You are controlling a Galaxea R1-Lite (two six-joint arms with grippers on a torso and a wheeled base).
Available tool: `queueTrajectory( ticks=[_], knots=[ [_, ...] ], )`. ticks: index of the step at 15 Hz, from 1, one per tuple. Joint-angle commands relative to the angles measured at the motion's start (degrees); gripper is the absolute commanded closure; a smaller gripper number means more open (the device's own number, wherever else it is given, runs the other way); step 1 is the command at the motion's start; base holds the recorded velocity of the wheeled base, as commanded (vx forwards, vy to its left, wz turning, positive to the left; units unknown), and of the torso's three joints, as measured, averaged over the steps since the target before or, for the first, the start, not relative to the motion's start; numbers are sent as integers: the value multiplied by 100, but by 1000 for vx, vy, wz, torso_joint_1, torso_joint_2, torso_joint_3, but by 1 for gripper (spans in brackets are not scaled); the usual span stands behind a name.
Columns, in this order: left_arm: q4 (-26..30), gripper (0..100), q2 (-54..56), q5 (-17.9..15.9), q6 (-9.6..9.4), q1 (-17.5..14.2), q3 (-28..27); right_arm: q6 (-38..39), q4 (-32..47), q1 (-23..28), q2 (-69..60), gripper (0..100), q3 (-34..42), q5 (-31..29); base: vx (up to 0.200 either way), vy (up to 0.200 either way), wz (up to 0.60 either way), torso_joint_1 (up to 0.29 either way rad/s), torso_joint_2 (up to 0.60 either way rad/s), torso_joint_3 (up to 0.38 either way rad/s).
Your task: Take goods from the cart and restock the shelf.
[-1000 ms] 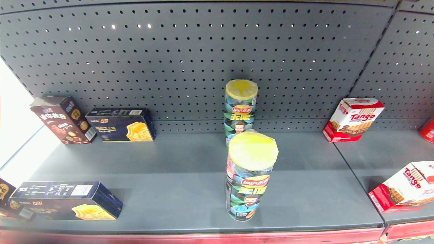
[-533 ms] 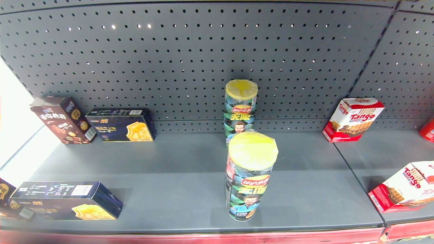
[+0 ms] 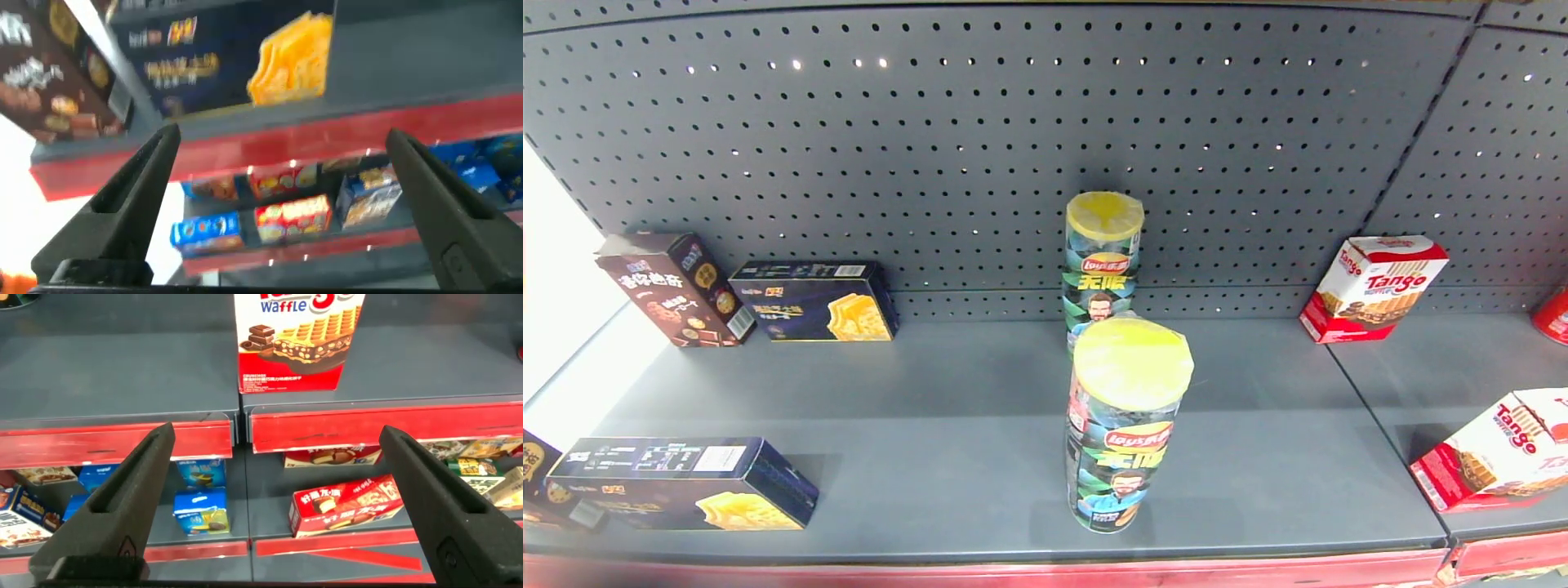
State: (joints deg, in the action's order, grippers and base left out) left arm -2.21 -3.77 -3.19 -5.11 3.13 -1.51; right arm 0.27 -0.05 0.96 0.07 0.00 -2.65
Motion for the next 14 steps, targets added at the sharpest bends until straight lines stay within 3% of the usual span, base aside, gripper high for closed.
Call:
queueTrajectory(
  ticks=[1,4,6,7,11,12,14],
  knots=[
    [-52,0,377,-647,36,-375,116,0,-4,0,-7,0,0,1,0,0,0,0,0,0],
    [-78,0,377,-603,19,-322,116,0,-4,0,-7,0,0,1,0,0,0,0,0,0],
    [-87,0,377,-50,-52,-322,125,0,-4,0,-7,0,0,1,0,0,0,0,0,0],
    [-96,0,377,12,-219,-322,125,0,-4,0,-7,0,0,1,0,0,0,0,0,0],
    [-105,0,377,-278,-298,-322,134,0,-4,0,-7,0,0,1,0,0,0,0,0,0],
    [-122,0,377,-357,-465,-322,134,0,5,0,-7,0,0,1,0,0,0,0,0,0],
    [-113,0,377,-366,-491,-322,125,0,-4,0,-7,0,0,1,0,0,0,0,0,0]
  ],
)
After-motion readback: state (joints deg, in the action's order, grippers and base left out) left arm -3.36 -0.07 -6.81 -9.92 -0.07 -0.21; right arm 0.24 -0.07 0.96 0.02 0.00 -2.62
